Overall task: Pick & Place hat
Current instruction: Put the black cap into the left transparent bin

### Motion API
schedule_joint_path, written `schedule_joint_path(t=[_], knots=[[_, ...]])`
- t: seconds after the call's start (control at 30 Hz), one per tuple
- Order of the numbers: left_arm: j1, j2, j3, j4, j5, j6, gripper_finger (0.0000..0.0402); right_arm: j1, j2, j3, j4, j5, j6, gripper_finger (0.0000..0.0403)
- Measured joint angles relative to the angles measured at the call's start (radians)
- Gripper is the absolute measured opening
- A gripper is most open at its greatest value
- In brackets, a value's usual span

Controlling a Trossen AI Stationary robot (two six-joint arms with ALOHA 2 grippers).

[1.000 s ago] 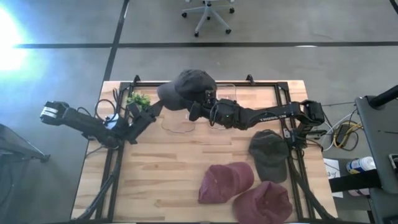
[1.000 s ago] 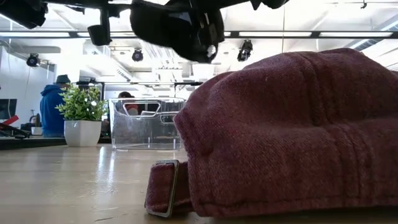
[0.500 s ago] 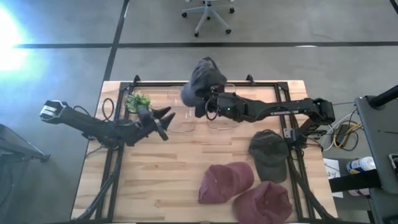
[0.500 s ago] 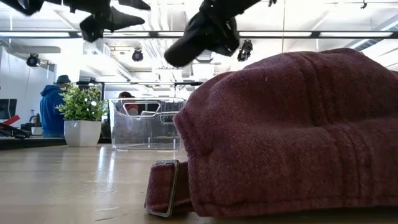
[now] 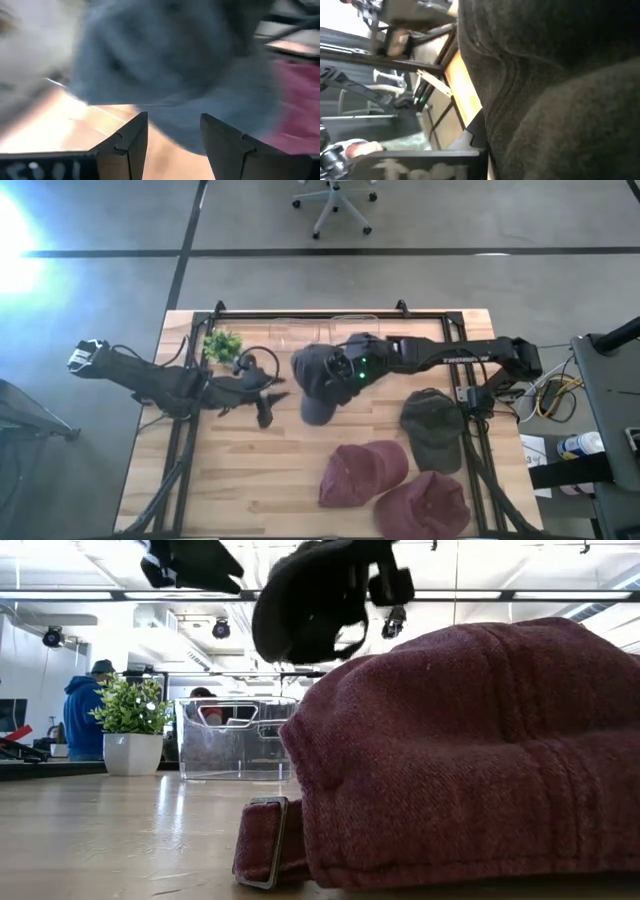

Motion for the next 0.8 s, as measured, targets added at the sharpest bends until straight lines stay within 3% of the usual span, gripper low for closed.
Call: schedule_joint_path(t=[0.27,0.47,0.63,0.8], knots=[[-0.030,0.021,-0.118,-0.030,0.193,-0.325,0.0174,0.071,0.145,-0.004,-0.027,-0.180,0.021,0.0013],[-0.131,0.063,-0.238,0.129,0.206,-0.475,0.0174,0.133,0.266,0.034,-0.049,-0.264,0.039,0.0013],[-0.201,0.117,-0.281,0.286,0.205,-0.513,0.0174,0.162,0.366,0.139,-0.070,-0.241,0.030,0.0016],[-0.221,0.209,-0.291,0.331,0.204,-0.503,0.0174,0.176,0.471,0.313,-0.077,-0.196,-0.002,0.0049]])
